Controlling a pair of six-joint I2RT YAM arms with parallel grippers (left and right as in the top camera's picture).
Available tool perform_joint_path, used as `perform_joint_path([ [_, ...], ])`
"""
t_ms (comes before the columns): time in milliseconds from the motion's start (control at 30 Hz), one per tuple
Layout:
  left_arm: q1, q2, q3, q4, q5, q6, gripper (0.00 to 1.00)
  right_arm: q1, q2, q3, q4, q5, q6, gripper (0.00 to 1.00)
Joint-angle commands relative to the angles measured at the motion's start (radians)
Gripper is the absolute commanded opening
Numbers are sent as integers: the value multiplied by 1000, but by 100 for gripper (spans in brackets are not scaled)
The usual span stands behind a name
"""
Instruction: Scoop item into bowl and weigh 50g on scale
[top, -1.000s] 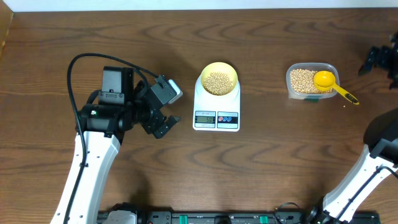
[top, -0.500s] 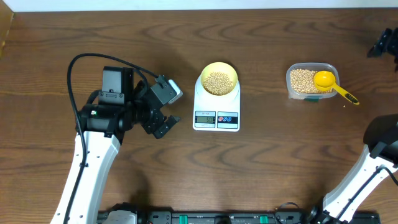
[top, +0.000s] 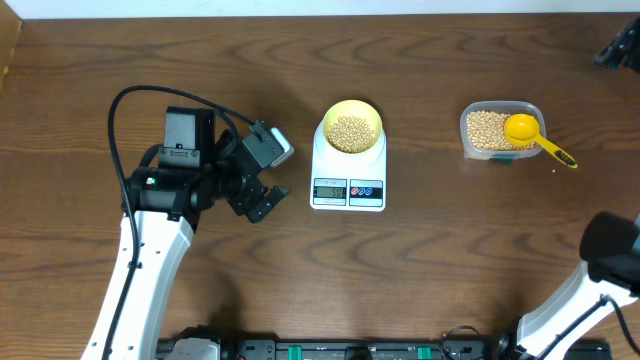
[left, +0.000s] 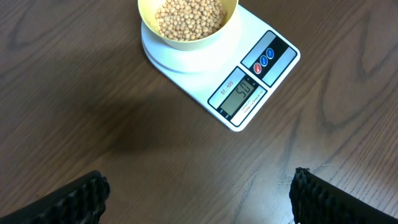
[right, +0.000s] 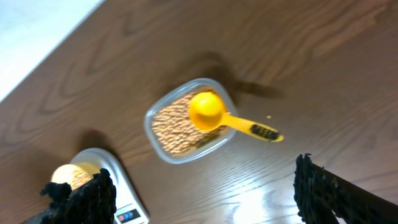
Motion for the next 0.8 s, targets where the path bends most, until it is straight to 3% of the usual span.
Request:
perform_joint_path([
  [0,3,-1,-2,-3,2,13,95,39,-39,13,-3,-12,88,90],
  [67,3,-1,-2,-3,2,13,95,63,-58,13,-3,-14,114,90],
  [167,3,-1,-2,-3,2,13,95,107,-88,13,-3,-22,127,99],
  [400,3,-1,-2,-3,2,13,95,181,-141,13,11,-11,126,98],
  [767,3,-1,-2,-3,2,13,95,183,-175,13,3,-11,126,99],
])
